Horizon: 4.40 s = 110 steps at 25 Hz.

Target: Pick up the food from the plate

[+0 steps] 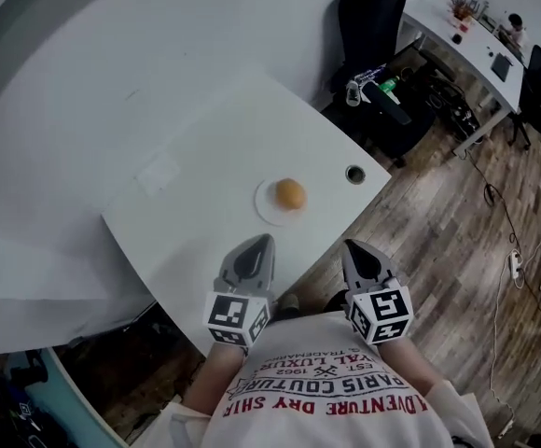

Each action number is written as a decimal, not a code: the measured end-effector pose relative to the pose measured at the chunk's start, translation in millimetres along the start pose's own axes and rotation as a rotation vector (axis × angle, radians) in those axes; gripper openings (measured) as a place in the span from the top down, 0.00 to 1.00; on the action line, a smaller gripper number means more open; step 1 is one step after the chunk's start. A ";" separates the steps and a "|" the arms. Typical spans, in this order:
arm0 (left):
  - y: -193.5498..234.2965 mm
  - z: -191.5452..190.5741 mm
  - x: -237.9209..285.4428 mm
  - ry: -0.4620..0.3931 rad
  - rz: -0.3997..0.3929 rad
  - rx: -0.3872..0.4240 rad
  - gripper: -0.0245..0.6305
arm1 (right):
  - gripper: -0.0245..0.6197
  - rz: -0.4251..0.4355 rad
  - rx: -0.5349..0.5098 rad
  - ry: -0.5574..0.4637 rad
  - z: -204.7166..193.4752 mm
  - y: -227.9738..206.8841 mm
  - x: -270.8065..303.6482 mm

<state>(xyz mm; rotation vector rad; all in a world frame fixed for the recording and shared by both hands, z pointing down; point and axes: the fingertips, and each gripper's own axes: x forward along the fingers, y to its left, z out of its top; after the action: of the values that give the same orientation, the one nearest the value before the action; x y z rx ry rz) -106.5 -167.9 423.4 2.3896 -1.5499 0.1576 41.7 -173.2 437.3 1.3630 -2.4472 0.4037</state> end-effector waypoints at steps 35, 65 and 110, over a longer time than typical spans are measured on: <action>52.6 -42.3 133.6 0.013 0.768 -0.337 0.94 | 0.94 0.756 -0.279 0.177 48.4 -73.6 232.4; 80.6 -165.1 223.7 0.564 0.616 -0.507 0.41 | 0.94 0.823 -0.299 0.316 2.5 -93.5 258.2; 77.8 128.4 49.7 -0.281 0.752 0.173 0.42 | 0.94 0.766 -0.239 -0.116 133.8 5.3 199.3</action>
<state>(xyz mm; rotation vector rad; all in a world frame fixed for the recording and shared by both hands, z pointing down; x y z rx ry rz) -164.6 -279.2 327.3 1.8693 -2.5991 0.1110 -79.7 -375.7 394.3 0.3231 -2.9238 0.1816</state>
